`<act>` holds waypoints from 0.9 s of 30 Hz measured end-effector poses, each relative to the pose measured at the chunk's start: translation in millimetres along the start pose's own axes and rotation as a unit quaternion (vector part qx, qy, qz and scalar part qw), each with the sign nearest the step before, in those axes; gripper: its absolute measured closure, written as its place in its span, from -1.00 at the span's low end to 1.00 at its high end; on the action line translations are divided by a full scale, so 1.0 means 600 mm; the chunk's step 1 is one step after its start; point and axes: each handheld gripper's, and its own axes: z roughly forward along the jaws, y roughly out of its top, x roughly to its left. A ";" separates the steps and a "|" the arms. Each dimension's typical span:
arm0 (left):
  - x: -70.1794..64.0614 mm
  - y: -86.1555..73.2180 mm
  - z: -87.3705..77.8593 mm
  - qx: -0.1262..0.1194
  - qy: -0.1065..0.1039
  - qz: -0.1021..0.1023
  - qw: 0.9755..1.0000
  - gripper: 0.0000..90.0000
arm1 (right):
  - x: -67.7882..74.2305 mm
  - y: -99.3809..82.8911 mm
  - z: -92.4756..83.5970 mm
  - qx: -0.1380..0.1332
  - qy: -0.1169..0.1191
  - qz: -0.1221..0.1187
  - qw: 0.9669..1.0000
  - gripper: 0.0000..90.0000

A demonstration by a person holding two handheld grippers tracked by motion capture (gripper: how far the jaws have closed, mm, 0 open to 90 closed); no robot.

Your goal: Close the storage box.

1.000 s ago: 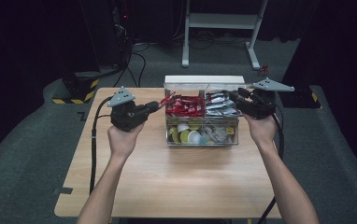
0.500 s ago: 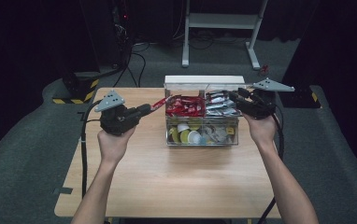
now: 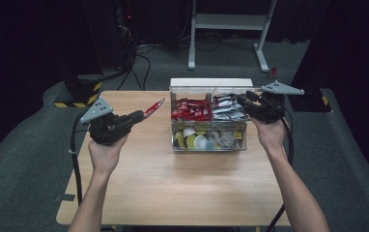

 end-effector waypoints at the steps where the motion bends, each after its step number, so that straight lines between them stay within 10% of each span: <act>1: 0.001 -0.001 -0.002 0.000 0.001 0.000 1.000 0.92 | 0.000 0.000 0.000 0.000 0.000 0.000 1.000 0.28; 27: 0.054 -0.086 -0.016 0.029 0.067 -0.020 0.997 0.92 | -0.001 0.001 -0.001 0.002 0.000 0.001 1.000 0.28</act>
